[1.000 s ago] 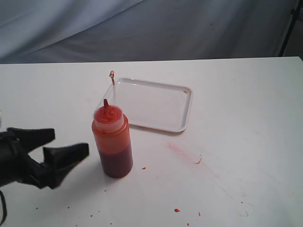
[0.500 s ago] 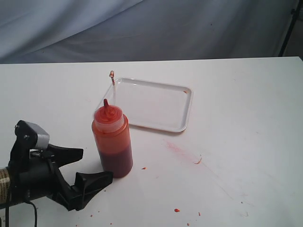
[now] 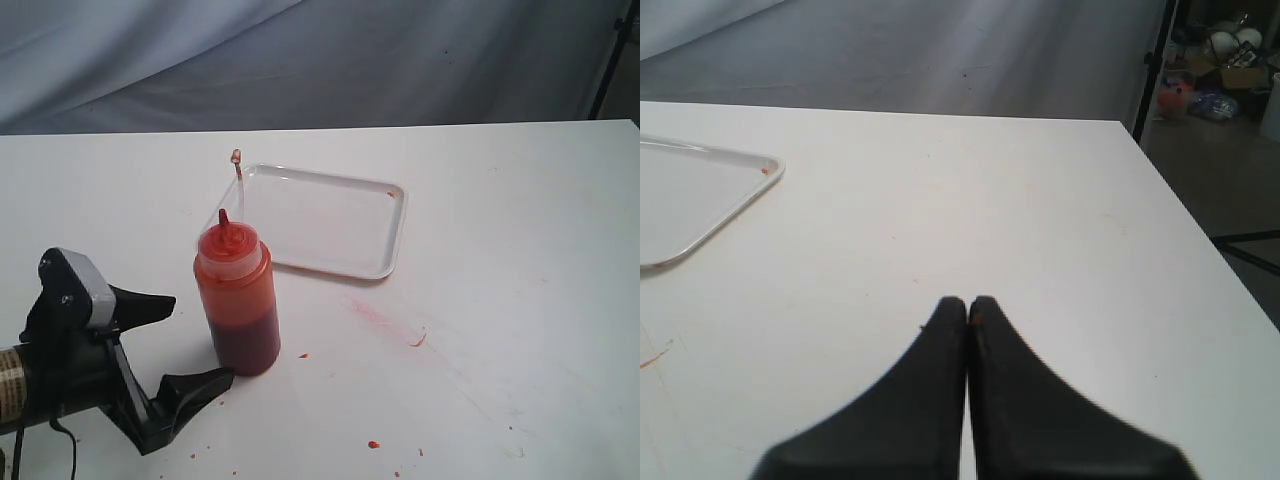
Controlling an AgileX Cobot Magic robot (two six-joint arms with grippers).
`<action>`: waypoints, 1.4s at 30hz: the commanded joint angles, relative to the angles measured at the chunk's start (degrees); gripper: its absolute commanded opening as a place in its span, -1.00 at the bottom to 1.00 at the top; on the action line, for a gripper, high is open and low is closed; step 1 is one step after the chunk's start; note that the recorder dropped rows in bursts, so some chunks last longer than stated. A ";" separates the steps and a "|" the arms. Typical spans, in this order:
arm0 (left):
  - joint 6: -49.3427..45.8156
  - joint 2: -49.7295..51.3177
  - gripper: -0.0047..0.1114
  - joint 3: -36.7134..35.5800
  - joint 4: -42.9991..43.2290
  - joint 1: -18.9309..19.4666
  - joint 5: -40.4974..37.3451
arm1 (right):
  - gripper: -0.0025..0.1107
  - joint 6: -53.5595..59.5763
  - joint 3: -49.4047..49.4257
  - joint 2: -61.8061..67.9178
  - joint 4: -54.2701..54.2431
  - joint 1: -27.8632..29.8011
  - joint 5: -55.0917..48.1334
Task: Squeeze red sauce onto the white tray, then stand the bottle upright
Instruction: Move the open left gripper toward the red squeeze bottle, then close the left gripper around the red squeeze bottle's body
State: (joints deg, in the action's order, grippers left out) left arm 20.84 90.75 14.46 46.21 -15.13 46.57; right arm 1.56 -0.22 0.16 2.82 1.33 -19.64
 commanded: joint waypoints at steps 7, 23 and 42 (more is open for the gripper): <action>6.01 0.02 0.87 5.30 1.21 -0.27 -7.78 | -0.96 -0.08 0.22 -0.16 -0.04 -0.06 0.49; -1.63 0.02 0.87 11.26 -6.28 -0.27 -15.60 | -0.96 -0.08 0.22 -0.16 -0.04 -0.06 0.49; -12.97 15.38 0.87 11.26 -8.38 -0.27 -1.28 | -0.96 -0.08 0.22 -0.16 -0.04 -0.06 0.49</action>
State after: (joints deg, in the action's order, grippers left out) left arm 11.21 104.70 25.64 38.97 -15.22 43.39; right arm 1.56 -0.22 0.16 2.82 1.33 -19.64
